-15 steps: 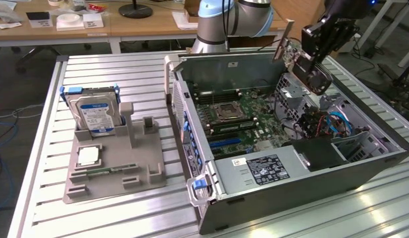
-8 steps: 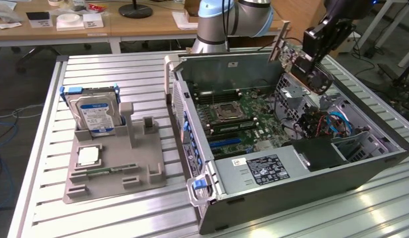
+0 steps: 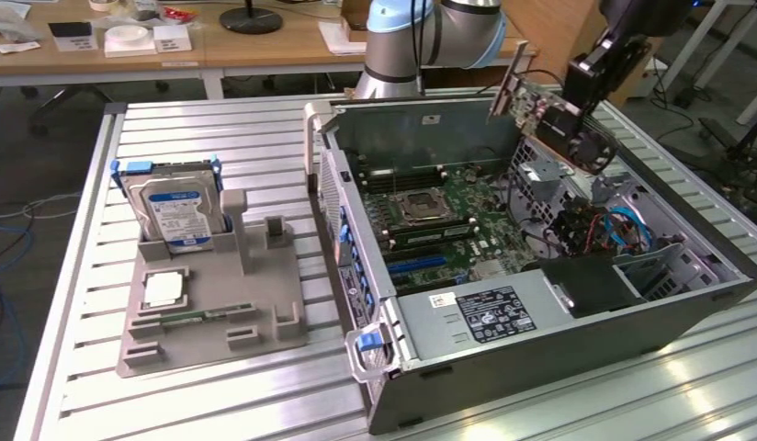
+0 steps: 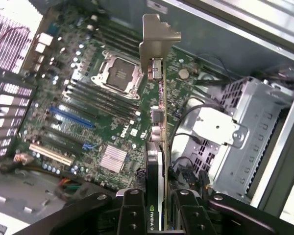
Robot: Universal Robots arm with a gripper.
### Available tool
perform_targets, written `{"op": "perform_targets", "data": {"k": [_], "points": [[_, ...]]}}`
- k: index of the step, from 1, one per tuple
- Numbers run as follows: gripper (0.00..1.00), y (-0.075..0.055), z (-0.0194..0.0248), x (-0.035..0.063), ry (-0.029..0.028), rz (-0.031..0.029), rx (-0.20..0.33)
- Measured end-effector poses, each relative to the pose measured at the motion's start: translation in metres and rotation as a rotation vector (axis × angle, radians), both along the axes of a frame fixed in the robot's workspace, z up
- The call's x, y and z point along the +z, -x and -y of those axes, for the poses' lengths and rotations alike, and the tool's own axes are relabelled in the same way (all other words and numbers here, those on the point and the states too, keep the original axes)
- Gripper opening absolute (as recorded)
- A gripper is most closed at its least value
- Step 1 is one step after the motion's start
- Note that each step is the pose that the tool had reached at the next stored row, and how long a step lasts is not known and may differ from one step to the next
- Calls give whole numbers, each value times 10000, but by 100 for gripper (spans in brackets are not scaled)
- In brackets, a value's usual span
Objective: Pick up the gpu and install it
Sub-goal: 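Insert the gpu into the slot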
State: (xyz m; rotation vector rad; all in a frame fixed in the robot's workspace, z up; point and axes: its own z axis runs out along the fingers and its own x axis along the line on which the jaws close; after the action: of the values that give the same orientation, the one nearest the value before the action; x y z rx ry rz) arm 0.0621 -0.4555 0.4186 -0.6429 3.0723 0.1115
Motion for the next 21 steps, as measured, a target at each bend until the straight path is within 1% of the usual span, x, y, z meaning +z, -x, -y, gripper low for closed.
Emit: {"op": "perform_targets", "data": {"k": [21], "points": [[27, 0, 0, -4, 19, 0, 3821]]}}
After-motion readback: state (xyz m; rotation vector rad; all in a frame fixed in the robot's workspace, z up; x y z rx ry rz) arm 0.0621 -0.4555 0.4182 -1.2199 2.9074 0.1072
